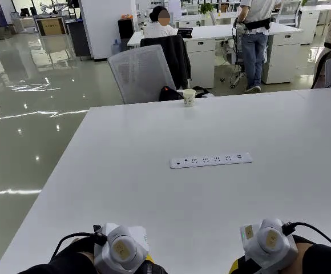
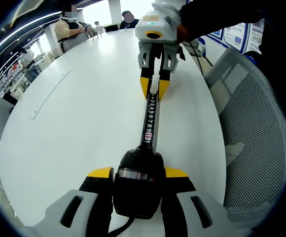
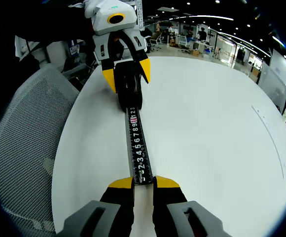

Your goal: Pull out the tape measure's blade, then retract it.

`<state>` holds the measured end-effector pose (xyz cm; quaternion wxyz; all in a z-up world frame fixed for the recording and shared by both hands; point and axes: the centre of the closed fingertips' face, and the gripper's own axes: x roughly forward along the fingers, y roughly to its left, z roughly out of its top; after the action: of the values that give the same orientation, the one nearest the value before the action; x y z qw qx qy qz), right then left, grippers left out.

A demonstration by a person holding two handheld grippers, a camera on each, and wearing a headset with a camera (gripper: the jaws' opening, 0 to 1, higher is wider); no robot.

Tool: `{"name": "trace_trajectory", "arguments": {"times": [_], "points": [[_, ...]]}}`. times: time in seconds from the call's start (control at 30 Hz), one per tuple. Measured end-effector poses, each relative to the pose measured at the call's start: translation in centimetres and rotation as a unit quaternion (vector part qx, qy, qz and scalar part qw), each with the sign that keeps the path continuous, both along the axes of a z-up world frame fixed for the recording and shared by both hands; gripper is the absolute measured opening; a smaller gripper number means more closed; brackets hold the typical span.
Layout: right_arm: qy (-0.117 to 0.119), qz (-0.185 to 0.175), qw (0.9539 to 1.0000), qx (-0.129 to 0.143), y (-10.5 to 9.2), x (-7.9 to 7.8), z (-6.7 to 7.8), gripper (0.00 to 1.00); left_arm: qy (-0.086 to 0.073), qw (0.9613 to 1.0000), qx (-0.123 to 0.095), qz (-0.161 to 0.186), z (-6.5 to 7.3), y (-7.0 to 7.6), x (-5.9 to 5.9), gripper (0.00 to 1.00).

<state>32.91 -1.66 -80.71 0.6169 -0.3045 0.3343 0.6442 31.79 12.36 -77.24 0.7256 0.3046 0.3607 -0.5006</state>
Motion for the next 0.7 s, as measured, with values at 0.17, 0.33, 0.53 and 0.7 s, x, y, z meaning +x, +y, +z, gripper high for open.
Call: {"name": "trace_trajectory", "arguments": {"times": [0.17, 0.33, 0.53, 0.7], "points": [[0.0, 0.0, 1.0, -0.001, -0.2, 0.1, 0.0, 0.1, 0.0, 1.0, 0.0, 0.0, 0.0, 0.0, 0.0, 0.32], [0.0, -0.001, 1.0, -0.002, -0.5, 0.1, 0.0, 0.1, 0.001, 1.0, -0.001, 0.001, 0.0, 0.0, 0.0, 0.32], [-0.001, 0.0, 1.0, -0.003, -0.8, 0.1, 0.0, 0.1, 0.001, 1.0, -0.001, 0.001, 0.0, 0.0, 0.0, 0.32], [-0.001, 0.0, 1.0, -0.004, -1.1, 0.1, 0.0, 0.1, 0.001, 1.0, -0.001, 0.001, 0.0, -0.1, 0.0, 0.32]]}}
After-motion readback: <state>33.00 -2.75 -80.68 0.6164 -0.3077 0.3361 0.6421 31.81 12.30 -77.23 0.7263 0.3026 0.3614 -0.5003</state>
